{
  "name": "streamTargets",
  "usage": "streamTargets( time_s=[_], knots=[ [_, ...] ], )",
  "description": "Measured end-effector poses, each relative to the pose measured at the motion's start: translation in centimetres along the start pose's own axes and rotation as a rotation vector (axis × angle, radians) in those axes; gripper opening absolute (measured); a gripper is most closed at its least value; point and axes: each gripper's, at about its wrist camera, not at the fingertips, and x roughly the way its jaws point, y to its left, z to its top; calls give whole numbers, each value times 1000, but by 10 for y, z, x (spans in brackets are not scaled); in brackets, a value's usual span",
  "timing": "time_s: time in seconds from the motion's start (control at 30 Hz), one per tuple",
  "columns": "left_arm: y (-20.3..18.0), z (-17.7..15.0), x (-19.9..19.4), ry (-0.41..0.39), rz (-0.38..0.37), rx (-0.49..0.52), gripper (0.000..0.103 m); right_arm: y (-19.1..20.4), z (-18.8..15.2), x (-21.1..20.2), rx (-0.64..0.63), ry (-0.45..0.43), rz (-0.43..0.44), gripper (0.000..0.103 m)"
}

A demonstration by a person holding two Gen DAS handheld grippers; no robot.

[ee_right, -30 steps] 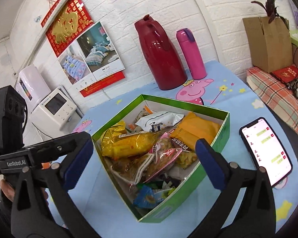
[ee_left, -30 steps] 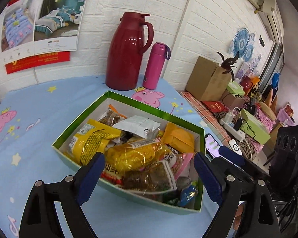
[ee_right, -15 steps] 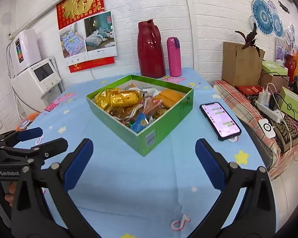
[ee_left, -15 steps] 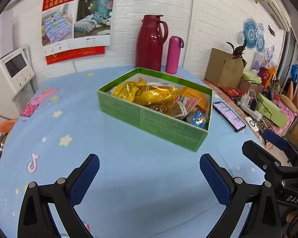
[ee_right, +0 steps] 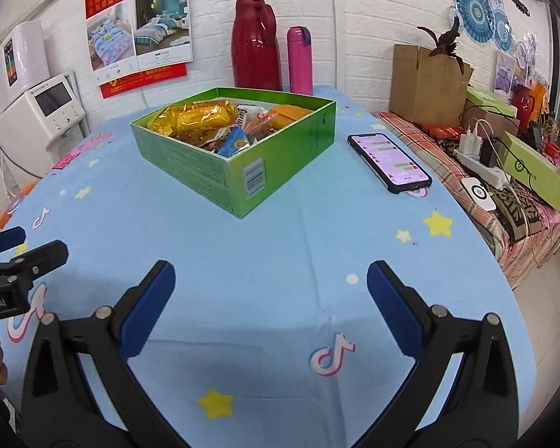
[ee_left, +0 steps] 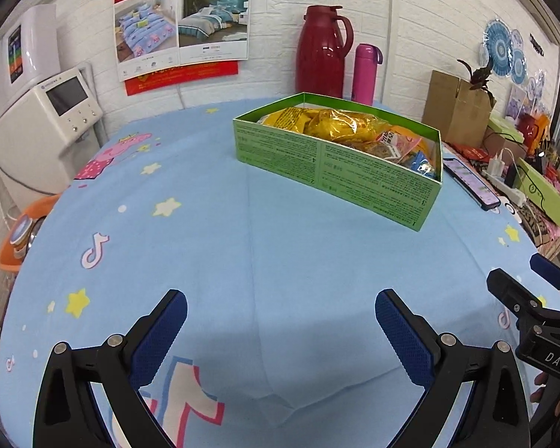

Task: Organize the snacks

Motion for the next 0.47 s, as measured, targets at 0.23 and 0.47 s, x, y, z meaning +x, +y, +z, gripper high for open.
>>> streamTargets(
  time_s=[0.23,0.47],
  knots=[
    [13,-2,4,9,9,-32,103,7,6,-4,-7,-27,-10,102],
    [18,-3,3,-6,13,-39,103,14,6,1,-18,-20,-3,102]
  ],
)
